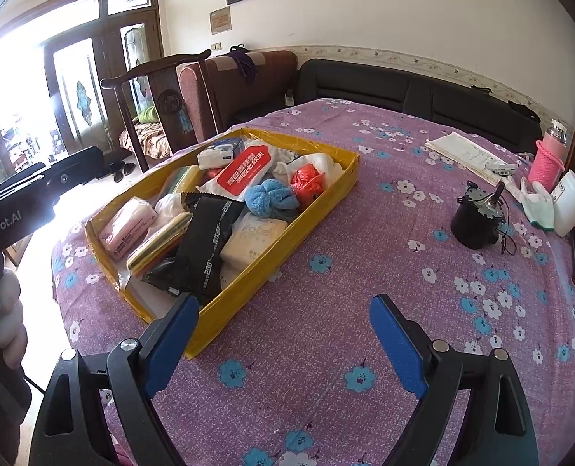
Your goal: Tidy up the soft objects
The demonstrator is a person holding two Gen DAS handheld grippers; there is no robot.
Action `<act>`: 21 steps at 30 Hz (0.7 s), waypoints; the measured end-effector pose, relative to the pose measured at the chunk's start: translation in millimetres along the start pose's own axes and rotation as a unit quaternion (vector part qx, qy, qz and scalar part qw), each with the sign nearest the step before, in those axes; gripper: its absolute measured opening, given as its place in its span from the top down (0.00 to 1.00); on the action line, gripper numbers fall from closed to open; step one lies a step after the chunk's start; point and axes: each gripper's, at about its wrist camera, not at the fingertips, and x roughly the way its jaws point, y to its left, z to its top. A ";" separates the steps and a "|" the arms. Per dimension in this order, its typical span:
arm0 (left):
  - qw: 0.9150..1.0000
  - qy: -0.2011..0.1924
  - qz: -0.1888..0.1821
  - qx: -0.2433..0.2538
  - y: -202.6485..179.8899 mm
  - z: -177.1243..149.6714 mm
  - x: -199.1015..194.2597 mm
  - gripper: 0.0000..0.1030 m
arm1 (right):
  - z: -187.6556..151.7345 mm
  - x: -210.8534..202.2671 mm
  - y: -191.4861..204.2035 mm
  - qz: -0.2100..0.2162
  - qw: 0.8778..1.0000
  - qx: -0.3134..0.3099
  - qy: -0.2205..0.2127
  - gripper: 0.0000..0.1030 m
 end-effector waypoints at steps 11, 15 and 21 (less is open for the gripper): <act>0.998 0.053 -0.001 -0.023 13.7 -11.3 30.7 0.00 | 2.7 17.9 17.4 0.011 1.000 -0.017 0.018 0.10; 0.998 0.065 0.001 -0.025 17.0 -14.0 39.8 0.00 | 3.6 25.8 21.2 0.015 0.999 -0.021 0.026 0.10; 0.997 0.079 0.007 -0.021 17.8 -17.4 48.5 0.00 | 5.4 34.0 24.8 0.022 0.999 -0.024 0.033 0.10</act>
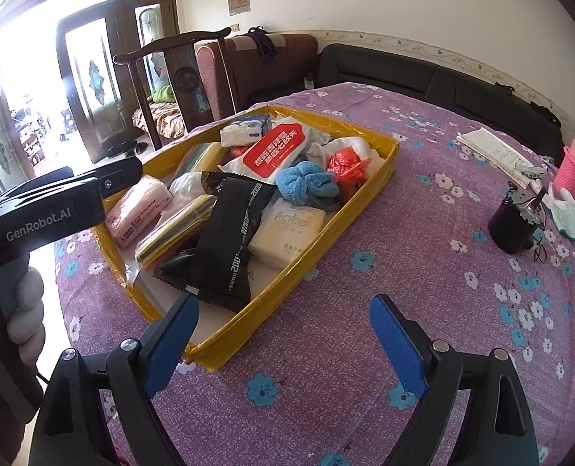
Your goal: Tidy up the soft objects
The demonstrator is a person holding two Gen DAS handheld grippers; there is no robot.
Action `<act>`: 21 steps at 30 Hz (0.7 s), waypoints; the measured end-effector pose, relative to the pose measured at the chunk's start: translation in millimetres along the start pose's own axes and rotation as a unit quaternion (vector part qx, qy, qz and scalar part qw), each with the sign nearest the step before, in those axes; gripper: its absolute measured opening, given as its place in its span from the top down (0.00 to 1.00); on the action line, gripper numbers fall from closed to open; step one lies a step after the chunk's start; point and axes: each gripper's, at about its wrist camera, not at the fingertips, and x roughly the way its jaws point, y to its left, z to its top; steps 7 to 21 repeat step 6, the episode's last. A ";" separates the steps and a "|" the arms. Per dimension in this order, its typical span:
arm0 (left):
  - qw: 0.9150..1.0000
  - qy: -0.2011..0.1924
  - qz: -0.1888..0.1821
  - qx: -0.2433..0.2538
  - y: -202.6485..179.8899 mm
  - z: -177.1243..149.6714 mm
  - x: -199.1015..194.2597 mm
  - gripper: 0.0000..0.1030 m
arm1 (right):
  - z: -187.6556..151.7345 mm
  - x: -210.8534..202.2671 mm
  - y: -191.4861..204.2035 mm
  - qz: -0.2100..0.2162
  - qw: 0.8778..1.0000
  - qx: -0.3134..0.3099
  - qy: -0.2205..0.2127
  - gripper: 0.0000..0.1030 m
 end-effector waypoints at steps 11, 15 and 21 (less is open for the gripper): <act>1.000 0.011 0.002 0.001 -3.3 0.6 8.0 0.00 | -1.2 4.0 -3.2 0.004 1.000 0.005 0.005 0.10; 1.000 0.011 0.002 0.001 -3.3 0.6 8.0 0.00 | -1.2 4.0 -3.2 0.004 1.000 0.005 0.005 0.10; 1.000 0.011 0.002 0.001 -3.3 0.6 8.0 0.00 | -1.2 4.0 -3.2 0.004 1.000 0.005 0.005 0.10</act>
